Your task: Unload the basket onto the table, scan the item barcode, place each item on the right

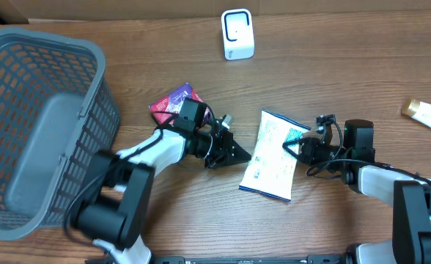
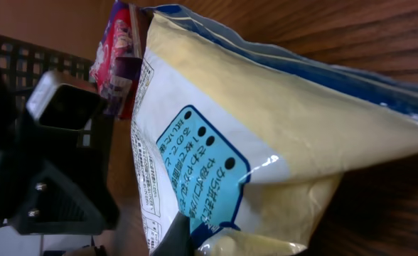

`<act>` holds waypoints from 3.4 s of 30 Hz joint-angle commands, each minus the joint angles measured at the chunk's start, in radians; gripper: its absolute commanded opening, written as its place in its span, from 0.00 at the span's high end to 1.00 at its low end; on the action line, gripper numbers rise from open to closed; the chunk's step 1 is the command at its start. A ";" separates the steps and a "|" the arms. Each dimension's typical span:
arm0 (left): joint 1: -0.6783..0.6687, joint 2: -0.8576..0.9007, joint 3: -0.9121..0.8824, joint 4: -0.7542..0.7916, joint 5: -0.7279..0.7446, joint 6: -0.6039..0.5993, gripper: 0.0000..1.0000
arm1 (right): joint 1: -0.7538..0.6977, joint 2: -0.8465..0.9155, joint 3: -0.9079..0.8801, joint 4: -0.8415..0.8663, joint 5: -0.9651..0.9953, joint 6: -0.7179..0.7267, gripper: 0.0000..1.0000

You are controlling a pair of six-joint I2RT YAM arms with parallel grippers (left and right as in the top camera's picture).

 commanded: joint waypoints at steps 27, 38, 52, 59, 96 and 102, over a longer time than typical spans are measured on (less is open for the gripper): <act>0.011 -0.569 0.053 -0.459 -0.664 0.106 0.96 | -0.003 -0.327 0.404 0.263 -0.403 1.057 0.96; 0.010 -0.569 0.053 -0.459 -0.695 0.106 0.63 | -0.003 -0.327 0.420 0.353 -0.399 1.048 0.96; 0.010 -0.569 0.053 -0.458 -0.719 0.106 0.00 | -0.003 -0.322 0.422 0.241 -0.187 0.387 0.96; 0.010 -0.572 0.086 -0.471 -0.774 0.118 0.00 | 0.006 -0.304 0.422 -0.005 0.400 0.029 0.96; 0.010 -0.571 0.790 -0.999 -1.425 0.248 0.00 | 0.451 0.518 1.144 0.372 1.131 -1.274 0.96; 0.010 -0.571 0.790 -1.012 -1.421 0.248 0.00 | 0.466 0.600 1.183 0.389 1.100 -1.283 0.96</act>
